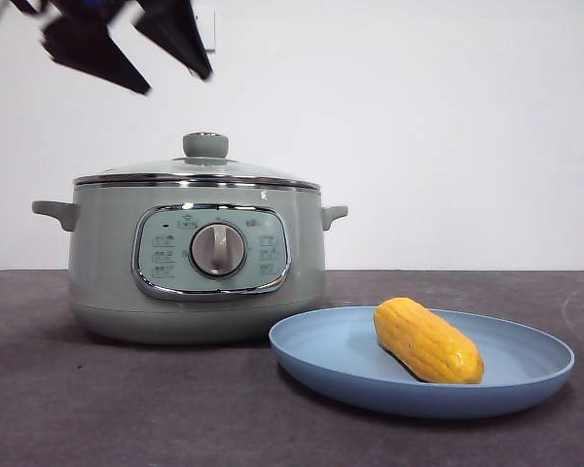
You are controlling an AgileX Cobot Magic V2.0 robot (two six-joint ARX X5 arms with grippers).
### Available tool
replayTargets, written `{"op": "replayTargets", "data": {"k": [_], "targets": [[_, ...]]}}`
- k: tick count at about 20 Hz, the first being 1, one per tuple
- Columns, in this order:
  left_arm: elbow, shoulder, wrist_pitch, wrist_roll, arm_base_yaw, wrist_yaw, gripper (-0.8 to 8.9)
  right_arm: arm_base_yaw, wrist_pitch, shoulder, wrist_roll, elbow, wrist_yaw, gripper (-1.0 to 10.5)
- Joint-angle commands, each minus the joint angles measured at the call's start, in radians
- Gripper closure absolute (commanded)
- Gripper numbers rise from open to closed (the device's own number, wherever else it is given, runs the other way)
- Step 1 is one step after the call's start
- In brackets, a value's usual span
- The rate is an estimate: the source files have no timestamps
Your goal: Take the corn out from the steamer,put the corn on the plate,close the lid
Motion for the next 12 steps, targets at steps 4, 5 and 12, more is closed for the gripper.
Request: {"op": "replayTargets", "data": {"k": [4, 5, 12], "targets": [[-0.011, -0.163, -0.24, -0.08, -0.003, 0.077, 2.52, 0.002, -0.046, 0.002, -0.102, -0.005, -0.053, 3.5], [-0.011, -0.189, -0.283, -0.09, -0.003, 0.09, 2.52, 0.002, -0.058, 0.002, -0.112, -0.005, -0.051, 3.5], [-0.011, -0.356, -0.542, -0.091, -0.004, 0.158, 2.53, 0.002, -0.115, 0.002, -0.149, -0.005, -0.053, 3.5]]}}
